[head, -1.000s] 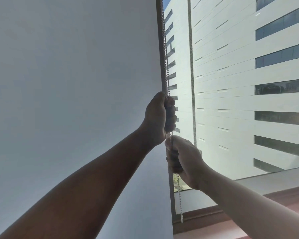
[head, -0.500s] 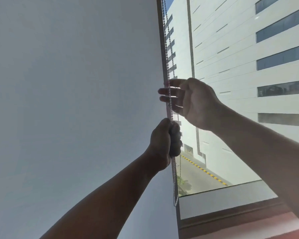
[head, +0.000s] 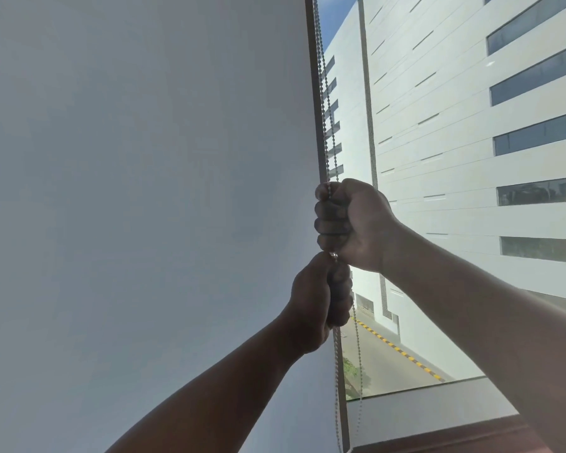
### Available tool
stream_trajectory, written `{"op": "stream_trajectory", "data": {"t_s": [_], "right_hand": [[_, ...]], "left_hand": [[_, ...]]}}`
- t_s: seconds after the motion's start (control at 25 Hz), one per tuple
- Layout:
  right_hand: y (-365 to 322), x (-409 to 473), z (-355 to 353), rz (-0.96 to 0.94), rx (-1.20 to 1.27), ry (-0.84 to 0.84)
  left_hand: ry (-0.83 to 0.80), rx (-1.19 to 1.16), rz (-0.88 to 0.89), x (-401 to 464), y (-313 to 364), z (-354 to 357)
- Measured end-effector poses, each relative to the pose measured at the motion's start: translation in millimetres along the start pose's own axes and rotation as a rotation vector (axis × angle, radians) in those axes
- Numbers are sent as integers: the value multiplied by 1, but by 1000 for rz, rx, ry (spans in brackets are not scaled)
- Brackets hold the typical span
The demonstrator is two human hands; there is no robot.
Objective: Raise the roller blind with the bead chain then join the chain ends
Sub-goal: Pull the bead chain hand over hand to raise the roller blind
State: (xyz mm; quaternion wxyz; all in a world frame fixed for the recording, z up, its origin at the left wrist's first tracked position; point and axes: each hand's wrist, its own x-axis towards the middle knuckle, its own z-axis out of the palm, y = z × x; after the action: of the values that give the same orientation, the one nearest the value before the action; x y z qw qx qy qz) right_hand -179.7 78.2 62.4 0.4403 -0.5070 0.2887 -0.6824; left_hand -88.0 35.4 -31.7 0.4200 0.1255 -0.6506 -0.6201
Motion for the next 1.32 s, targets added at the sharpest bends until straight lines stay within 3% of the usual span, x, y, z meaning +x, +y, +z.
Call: {"op": "stream_trajectory", "data": {"t_s": [0.2,0.4,0.56,0.68,0.76,0.92,1.12,1.32], "right_hand": [[9,0,-6,-15,-67,66],[60,-15,-31,76,-121,106],[88,-26,-54,107,-130,110],[85,-25,-59,113,-159,128],[83,-26,-58,122,-184,124],[85,-31,-47,118,-177,118],[85,-40,-41,65,-181,114],[78,-47,-48,47,-197,109]], "left_hand": [[-41,25,-16,2,-10,-2],[-84,111,-182,-15,-55,-16],[-241,559,-280,-18,-50,-33],[-36,769,-87,1,-3,-40],[165,605,143,14,39,-32],[78,54,102,41,108,6],[29,19,4,43,101,30],[-46,-24,20,41,83,37]]}}
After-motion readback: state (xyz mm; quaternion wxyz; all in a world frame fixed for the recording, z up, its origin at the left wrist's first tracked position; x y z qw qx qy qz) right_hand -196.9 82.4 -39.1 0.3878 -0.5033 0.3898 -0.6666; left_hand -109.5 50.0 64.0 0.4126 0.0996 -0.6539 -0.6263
